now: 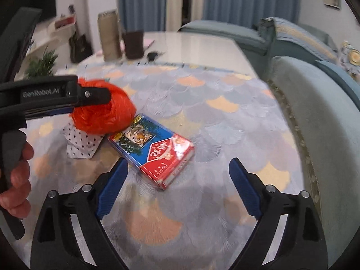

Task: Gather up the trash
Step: 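Grasp the red plastic bag with the left tool while the right tool grasps the tiger card box, then carry the red bag and card box over the wastebasket and open both tools, then return both tools to the table toward the teal packet and heart-print paper, then grasp the teal packet with the left tool while the right tool grasps the heart-print paper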

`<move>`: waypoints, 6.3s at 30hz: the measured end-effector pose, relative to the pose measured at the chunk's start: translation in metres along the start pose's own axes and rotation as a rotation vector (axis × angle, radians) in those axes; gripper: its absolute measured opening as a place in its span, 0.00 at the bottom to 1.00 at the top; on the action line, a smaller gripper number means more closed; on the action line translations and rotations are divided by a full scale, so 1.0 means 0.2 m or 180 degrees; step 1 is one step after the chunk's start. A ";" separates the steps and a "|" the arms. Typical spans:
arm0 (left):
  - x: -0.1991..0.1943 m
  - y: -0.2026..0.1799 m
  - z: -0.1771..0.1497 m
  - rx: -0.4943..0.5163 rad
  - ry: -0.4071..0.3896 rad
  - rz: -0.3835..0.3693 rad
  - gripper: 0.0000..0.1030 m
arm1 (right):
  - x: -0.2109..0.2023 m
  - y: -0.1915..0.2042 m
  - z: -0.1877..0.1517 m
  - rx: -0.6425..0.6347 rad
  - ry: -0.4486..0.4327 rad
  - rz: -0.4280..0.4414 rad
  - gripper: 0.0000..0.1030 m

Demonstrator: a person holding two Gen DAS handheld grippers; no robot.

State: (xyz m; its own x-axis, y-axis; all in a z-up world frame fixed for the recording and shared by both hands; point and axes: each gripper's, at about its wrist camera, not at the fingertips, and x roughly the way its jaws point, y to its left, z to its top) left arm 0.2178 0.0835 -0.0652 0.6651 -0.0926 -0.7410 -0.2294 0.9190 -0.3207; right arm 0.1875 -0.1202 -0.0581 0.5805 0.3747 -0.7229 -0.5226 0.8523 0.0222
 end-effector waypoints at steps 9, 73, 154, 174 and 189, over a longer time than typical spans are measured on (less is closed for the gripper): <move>-0.01 0.03 0.01 0.0068 0.0037 -0.0143 0.26 | 0.14 0.07 0.10 -0.0388 0.0176 0.0129 0.90; -0.79 -1.00 -0.28 0.1049 -0.0418 -0.1737 0.22 | -1.32 -0.59 -0.41 0.1247 -0.0852 -0.0928 0.55; -0.41 0.25 0.27 0.0320 -0.0594 -0.0032 0.57 | -0.29 0.38 0.15 0.0274 -0.0311 0.0176 0.57; 0.26 0.36 0.28 0.0327 0.0011 0.0172 0.47 | 0.22 0.60 0.19 -0.0112 0.0138 0.0350 0.75; 0.20 0.39 0.24 0.0321 -0.0101 0.0062 0.35 | 0.30 0.59 0.20 -0.0095 0.0330 0.0536 0.28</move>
State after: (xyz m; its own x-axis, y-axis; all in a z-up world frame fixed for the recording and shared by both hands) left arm 0.2615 0.1701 -0.0911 0.6836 -0.0635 -0.7271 -0.1709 0.9546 -0.2441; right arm 0.1866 0.0176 -0.0707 0.4167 0.4701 -0.7781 -0.6260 0.7690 0.1294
